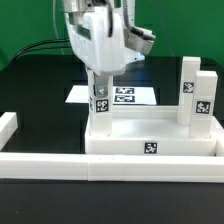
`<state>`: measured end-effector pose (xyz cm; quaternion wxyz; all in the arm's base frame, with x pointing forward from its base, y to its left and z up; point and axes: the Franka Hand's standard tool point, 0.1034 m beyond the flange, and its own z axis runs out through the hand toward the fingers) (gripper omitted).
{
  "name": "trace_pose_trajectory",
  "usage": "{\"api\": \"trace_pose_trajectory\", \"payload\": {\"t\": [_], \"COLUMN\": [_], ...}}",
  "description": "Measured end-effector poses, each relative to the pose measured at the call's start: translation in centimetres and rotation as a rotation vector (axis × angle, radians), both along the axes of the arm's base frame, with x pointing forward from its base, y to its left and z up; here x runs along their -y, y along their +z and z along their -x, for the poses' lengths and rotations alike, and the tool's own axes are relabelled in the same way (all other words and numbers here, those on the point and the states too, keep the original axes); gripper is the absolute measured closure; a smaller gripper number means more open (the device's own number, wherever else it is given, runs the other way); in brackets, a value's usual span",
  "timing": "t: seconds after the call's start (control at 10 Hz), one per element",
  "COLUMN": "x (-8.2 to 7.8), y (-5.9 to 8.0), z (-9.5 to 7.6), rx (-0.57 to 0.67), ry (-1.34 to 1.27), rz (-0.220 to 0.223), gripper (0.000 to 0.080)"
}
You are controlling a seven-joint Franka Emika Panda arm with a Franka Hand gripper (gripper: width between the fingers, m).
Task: Assemble desk
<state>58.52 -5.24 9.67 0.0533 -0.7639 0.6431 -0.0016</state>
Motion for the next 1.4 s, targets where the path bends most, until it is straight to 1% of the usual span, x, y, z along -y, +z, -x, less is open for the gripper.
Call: {"api": "trace_pose_trajectory", "payload": {"t": [0.1, 0.3, 0.5, 0.6, 0.7, 0.8, 0.9, 1.0, 1.2, 1.4], "x": [-0.05, -0.29, 0.21, 0.24, 0.22, 0.17, 0.21, 0.32, 0.31, 0.29], "y": [-0.02, -0.03, 0.0, -0.06, -0.14, -0.2, -0.23, -0.24, -0.26, -0.28], "z": [0.0, -0.07, -0.01, 0.01, 0.02, -0.08, -0.1, -0.09, -0.08, -0.07], "rx": [-0.003, 0.004, 0.0, 0.0, 0.002, -0.001, 0.006, 0.016, 0.023, 0.024], "ry": [-0.104, -0.333, -0.448, -0.432, -0.392, -0.372, -0.301, -0.187, -0.094, -0.087], "rz": [-0.021, -0.048, -0.046, -0.044, -0.04, -0.039, -0.032, -0.021, -0.013, -0.013], "gripper": [0.0511, 0.0511, 0.051, 0.0483, 0.0349, 0.0349, 0.0203, 0.0159, 0.0152, 0.0151]}}
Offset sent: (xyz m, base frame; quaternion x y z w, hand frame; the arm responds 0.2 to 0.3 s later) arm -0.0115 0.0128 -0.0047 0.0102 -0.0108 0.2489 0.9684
